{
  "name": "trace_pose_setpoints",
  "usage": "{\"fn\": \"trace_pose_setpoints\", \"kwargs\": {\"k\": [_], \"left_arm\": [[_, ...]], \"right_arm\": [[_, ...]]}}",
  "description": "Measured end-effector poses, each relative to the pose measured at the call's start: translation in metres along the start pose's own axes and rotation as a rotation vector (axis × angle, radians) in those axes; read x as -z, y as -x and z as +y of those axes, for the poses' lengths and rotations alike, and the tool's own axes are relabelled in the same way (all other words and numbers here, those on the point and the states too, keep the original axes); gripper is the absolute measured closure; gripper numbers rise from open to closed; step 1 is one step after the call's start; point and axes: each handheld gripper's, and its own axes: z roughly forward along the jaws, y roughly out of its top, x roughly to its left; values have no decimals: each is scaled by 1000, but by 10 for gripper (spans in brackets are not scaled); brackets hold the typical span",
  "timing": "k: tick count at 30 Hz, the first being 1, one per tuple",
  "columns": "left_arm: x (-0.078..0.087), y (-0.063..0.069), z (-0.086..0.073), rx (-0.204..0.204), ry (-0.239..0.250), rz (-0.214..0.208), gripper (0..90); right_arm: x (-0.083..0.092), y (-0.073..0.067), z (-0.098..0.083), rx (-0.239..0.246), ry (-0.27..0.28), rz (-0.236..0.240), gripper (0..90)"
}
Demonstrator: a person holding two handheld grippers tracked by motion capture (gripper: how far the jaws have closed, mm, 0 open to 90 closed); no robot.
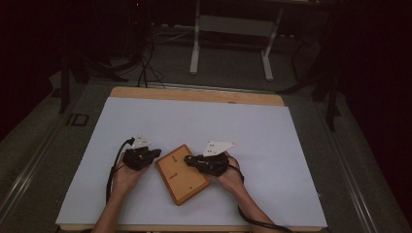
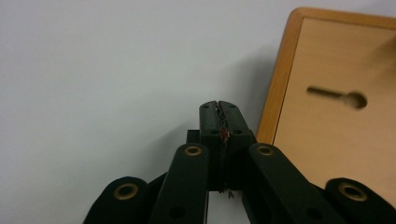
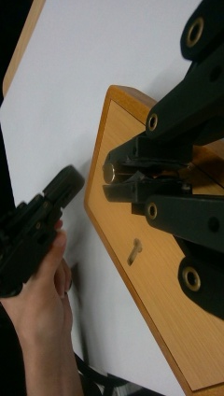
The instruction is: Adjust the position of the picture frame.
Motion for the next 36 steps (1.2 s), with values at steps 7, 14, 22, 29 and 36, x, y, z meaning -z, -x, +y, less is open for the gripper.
{"fn": "trace_pose_setpoints", "kwargs": {"k": [7, 14, 22, 29, 36], "left_arm": [[-4, 0, -1, 3, -42, 0, 897], [-7, 5, -1, -9, -73, -31, 899], [-9, 22, 0, -63, -106, -83, 899], [-3, 28, -2, -60, -108, -130, 900], [3, 37, -3, -104, -94, -196, 900]], "right_arm": [[-11, 4, 0, 0, -19, 40, 843], [-10, 20, 1, -18, -91, -12, 843], [-4, 36, -4, -39, -176, -80, 842], [-5, 42, -9, -92, -162, -114, 842], [-7, 46, -16, -138, -130, -130, 841]]}}
